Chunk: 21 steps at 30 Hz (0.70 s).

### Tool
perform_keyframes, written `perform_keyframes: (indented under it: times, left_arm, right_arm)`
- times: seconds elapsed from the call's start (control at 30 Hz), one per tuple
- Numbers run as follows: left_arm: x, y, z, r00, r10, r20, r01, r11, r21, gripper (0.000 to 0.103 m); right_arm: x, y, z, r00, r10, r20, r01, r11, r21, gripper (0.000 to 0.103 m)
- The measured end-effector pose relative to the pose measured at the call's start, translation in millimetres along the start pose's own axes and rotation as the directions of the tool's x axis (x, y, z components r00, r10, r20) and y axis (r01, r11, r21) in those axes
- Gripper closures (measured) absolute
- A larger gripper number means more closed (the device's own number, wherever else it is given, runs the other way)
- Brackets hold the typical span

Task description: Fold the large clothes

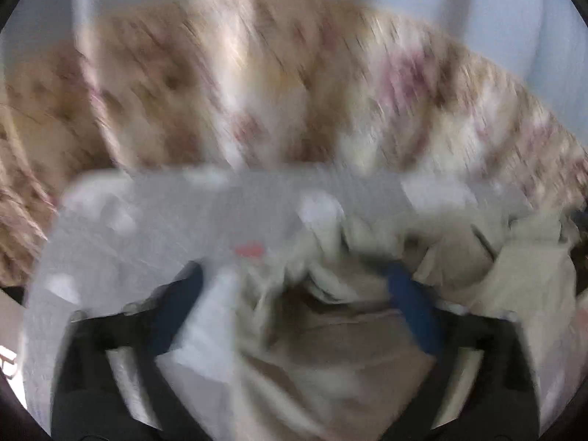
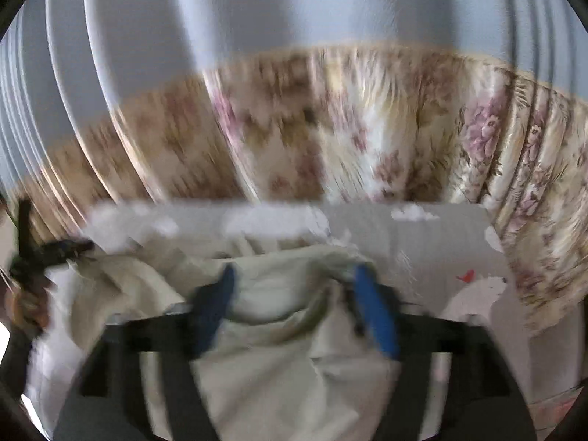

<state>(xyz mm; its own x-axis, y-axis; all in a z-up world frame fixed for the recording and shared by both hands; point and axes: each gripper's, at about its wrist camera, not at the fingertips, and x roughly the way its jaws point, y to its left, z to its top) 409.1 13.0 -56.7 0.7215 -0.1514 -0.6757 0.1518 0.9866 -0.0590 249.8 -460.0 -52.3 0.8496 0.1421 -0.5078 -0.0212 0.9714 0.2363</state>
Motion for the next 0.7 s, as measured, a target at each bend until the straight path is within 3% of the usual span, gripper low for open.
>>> perform_keyframes:
  times: [0.07, 0.17, 0.23, 0.3, 0.4, 0.43, 0.47, 0.5, 0.57, 0.63, 0.7]
  left_arm:
    - [-18.0, 2.1, 5.6, 0.998, 0.000, 0.063, 0.000, 1.000, 0.001, 0.003]
    - [-29.0, 3.6, 5.0, 0.999, -0.011, 0.048, 0.011, 1.000, -0.008, 0.003]
    - [-25.4, 3.7, -6.8, 1.000, -0.008, 0.015, 0.008, 1.000, 0.012, 0.003]
    - [-11.8, 4.4, -22.4, 0.999, 0.020, -0.033, -0.019, 0.999, 0.032, 0.003]
    - [21.1, 7.8, -43.9, 0.989, -0.005, -0.149, 0.007, 1.000, 0.011, 0.004]
    - [31.7, 7.9, -48.9, 0.984, -0.018, -0.180, 0.019, 1.000, 0.002, 0.010]
    - [43.6, 6.3, -53.9, 0.976, -0.053, -0.212, 0.052, 0.999, -0.007, 0.028]
    - [48.3, 5.4, -55.6, 0.971, -0.087, -0.221, 0.085, 0.996, -0.021, 0.036]
    - [53.5, 3.6, -54.3, 0.965, -0.134, -0.225, 0.126, 0.991, -0.050, 0.068]
    - [51.3, -0.1, -46.4, 0.972, -0.110, -0.209, 0.104, 0.994, -0.041, 0.085]
    - [38.9, 3.2, -38.4, 0.982, -0.102, -0.160, 0.094, 0.994, -0.057, 0.096]
  right_arm:
    - [-14.4, 1.0, 0.5, 0.999, 0.006, 0.032, -0.006, 1.000, 0.001, 0.025]
    - [-21.6, 2.0, -7.5, 0.996, -0.076, 0.036, 0.078, 0.996, -0.040, 0.025]
    - [-16.5, -3.1, -18.4, 0.990, -0.140, 0.009, 0.140, 0.988, -0.065, 0.024]
    - [-0.3, -21.0, -32.9, 0.980, -0.186, -0.069, 0.185, 0.982, -0.029, 0.024]
    - [26.0, -46.1, -54.4, 0.976, -0.131, -0.174, 0.149, 0.984, 0.094, 0.025]
    - [33.1, -48.8, -59.9, 0.978, -0.090, -0.189, 0.116, 0.985, 0.129, 0.026]
    - [44.2, -46.5, -65.8, 0.976, -0.045, -0.214, 0.076, 0.988, 0.137, 0.050]
    - [53.4, -39.7, -70.4, 0.970, -0.050, -0.237, 0.076, 0.992, 0.104, 0.089]
    - [67.6, -21.2, -69.4, 0.964, -0.129, -0.231, 0.127, 0.992, -0.024, 0.096]
    - [66.7, -9.6, -54.0, 0.972, -0.164, -0.168, 0.149, 0.984, -0.097, 0.098]
    - [43.5, 3.4, -27.5, 0.984, -0.177, -0.026, 0.173, 0.977, -0.125, 0.098]
